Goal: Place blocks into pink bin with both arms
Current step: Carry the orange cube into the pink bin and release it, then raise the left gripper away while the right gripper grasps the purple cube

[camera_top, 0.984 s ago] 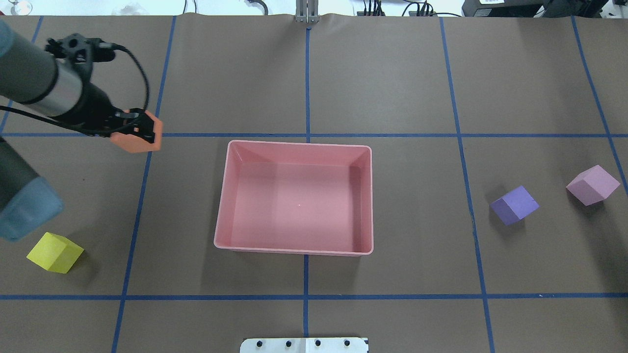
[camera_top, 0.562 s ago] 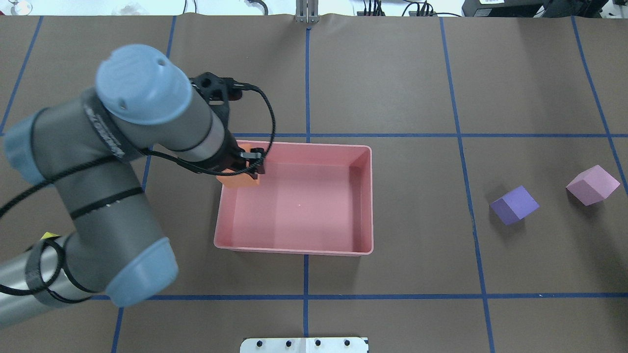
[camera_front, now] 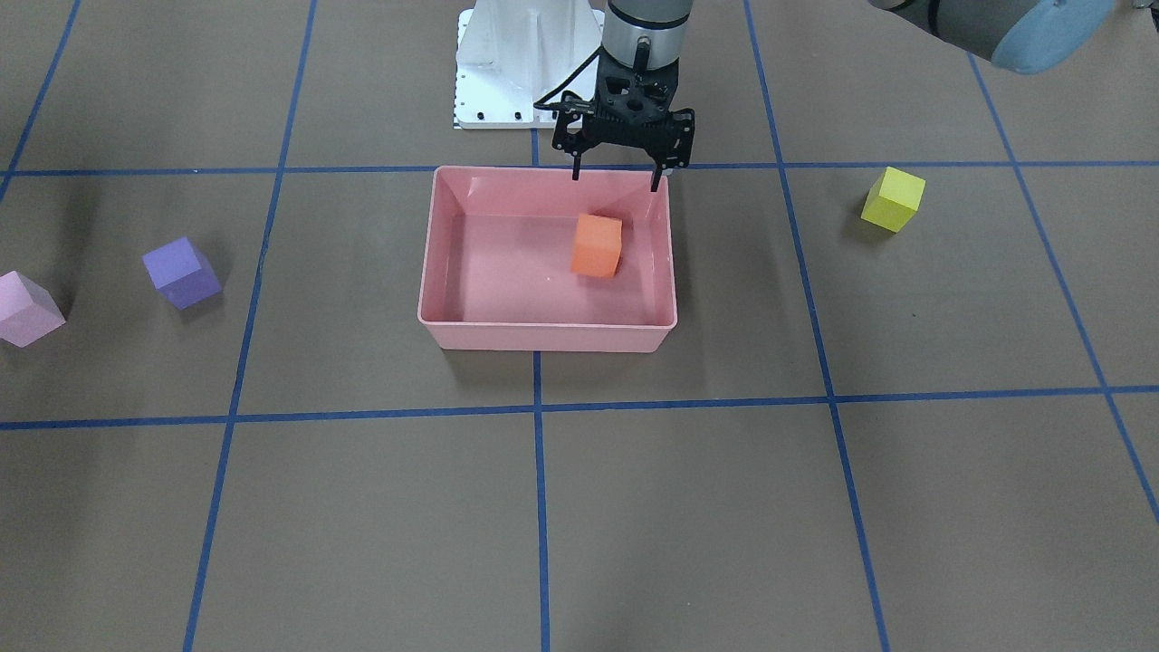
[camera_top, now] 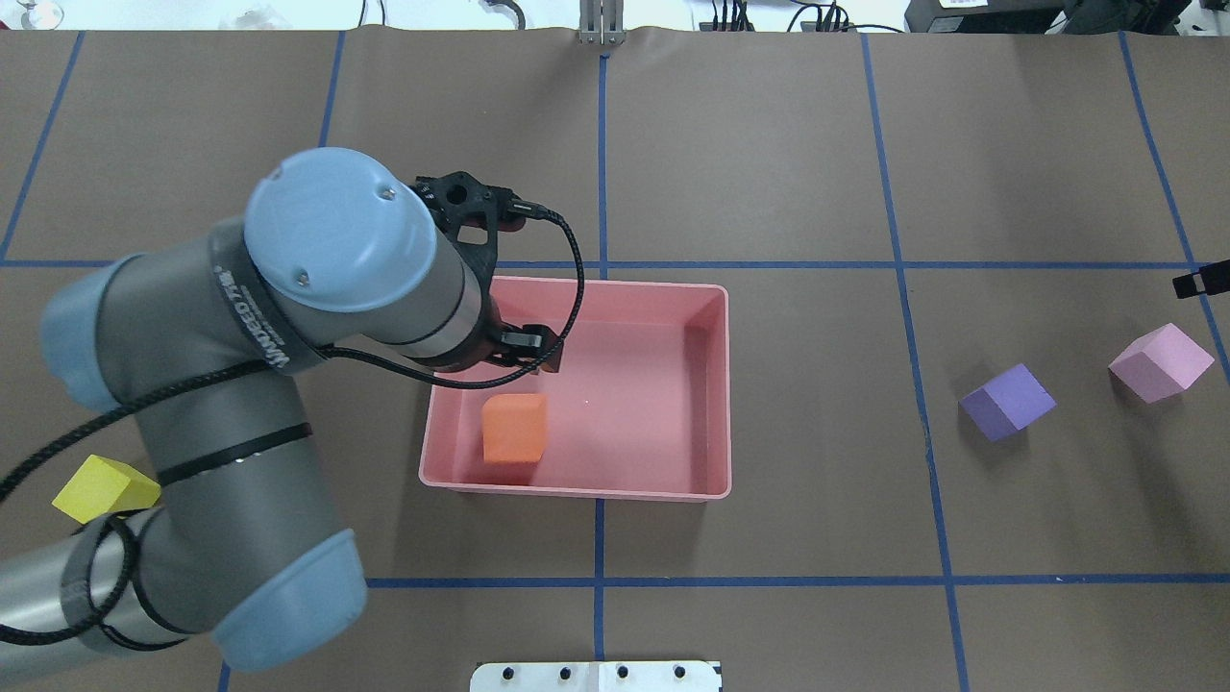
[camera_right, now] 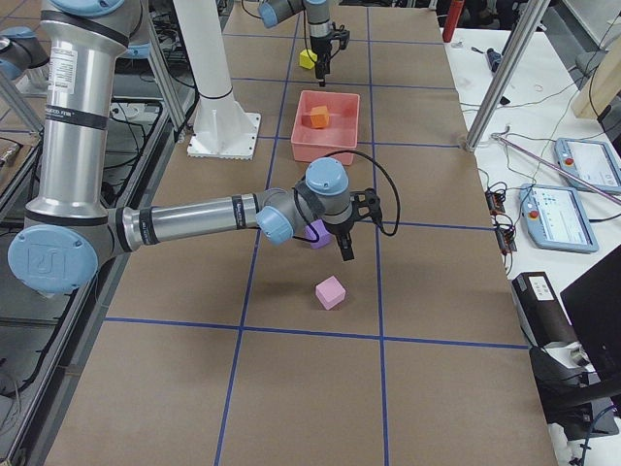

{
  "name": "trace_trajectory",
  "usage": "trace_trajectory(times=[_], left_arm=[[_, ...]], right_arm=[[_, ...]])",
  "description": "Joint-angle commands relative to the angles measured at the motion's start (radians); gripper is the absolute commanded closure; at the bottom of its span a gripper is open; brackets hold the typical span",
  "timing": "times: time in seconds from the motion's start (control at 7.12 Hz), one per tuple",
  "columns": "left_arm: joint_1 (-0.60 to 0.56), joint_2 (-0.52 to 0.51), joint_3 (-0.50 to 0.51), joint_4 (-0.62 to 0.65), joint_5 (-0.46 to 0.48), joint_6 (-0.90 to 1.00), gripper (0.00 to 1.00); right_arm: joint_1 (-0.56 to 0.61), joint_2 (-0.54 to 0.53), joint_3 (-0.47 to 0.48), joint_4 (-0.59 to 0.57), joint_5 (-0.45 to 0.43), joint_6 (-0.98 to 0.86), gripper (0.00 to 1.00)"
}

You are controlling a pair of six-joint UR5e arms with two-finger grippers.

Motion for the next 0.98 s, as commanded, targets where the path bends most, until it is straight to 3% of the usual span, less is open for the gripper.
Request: trace_trajectory(times=[0.0, 0.28, 0.56, 0.84], left_arm=[[-0.216, 0.144, -0.045, 0.04, -0.127, 0.358, 0.0], [-0.331, 0.232, -0.039, 0.037, -0.149, 0.519, 0.0], [-0.331, 0.232, -0.038, 0.037, -0.149, 0.51, 0.0], [-0.329, 0.232, -0.036, 0.037, -0.149, 0.51, 0.0]], right_arm=[[-0.138, -0.017, 0.0, 0.082, -0.081, 0.008, 0.0], [-0.242, -0.015, 0.005, 0.094, -0.137, 0.068, 0.0], [-0.423, -0.009, 0.008, 0.165, -0.302, 0.238, 0.0], [-0.504, -0.003, 0.003, 0.165, -0.371, 0.266, 0.0]])
